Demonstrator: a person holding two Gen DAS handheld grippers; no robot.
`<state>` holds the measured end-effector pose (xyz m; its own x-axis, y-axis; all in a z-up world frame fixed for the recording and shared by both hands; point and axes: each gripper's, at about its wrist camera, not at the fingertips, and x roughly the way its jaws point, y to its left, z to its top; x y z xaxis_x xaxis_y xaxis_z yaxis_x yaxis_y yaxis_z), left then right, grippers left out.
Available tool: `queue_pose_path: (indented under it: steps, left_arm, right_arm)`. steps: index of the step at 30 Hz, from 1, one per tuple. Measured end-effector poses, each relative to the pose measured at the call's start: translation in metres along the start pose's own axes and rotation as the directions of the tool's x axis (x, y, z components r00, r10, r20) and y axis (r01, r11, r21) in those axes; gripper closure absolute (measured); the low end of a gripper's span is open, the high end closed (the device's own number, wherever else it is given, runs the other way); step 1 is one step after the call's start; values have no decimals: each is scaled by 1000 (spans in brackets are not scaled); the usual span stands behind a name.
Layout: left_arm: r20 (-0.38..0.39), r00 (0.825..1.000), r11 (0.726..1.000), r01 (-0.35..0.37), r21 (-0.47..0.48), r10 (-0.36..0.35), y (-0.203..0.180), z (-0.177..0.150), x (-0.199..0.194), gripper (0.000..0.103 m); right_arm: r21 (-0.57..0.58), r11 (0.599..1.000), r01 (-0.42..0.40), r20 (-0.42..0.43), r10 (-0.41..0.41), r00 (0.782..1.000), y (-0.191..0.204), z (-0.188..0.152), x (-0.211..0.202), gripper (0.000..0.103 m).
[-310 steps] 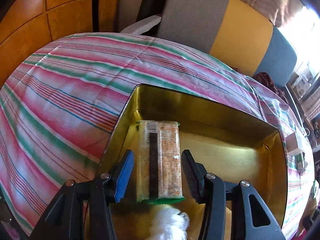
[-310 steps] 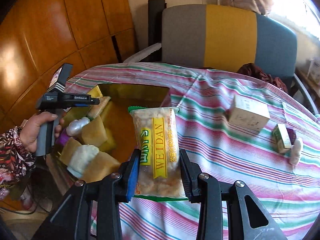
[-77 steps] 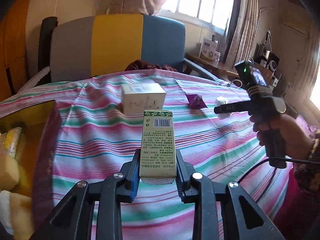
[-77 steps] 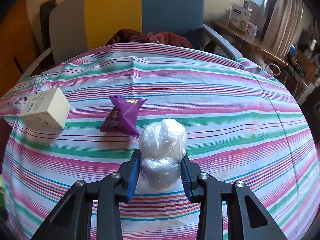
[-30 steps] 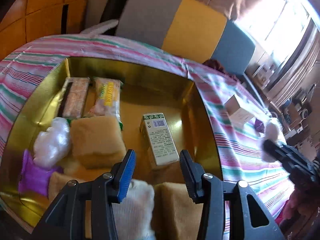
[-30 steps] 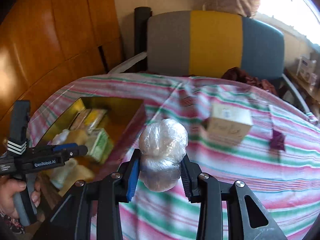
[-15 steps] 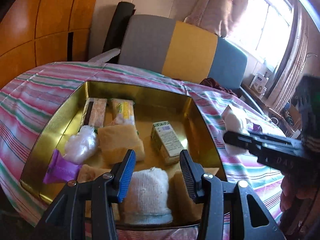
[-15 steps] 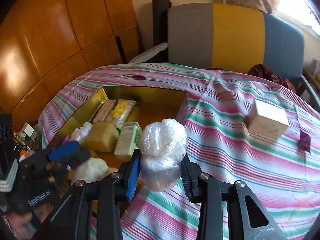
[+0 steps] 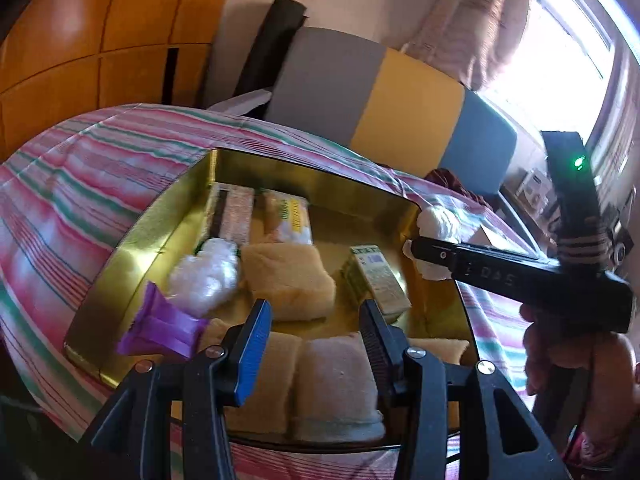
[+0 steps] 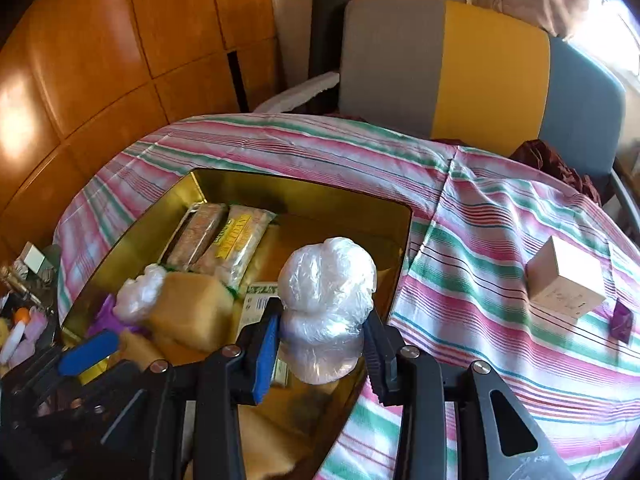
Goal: Organize objects
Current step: 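Carry the green box and wrapped bundle with both tools over the gold tray, then open the left tool to drop the green box while the right tool releases the bundle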
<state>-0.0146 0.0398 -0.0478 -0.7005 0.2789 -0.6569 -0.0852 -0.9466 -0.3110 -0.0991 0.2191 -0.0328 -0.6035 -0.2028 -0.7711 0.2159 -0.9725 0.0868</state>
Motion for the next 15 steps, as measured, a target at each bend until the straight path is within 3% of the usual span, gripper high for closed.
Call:
queue_pose_path:
  steps: [7,15]
  left_arm:
    - [-23,1000,1000,-3,-17,2,4,-1,3,57]
    - [-31,999,1000,7,-10,-7,-1,-5,3,57]
  right_arm:
    - [11,1000,17,-10,-17,1000,0,12,22,60]
    - [44,999,14,8,-14,1000,-5,7,11,55]
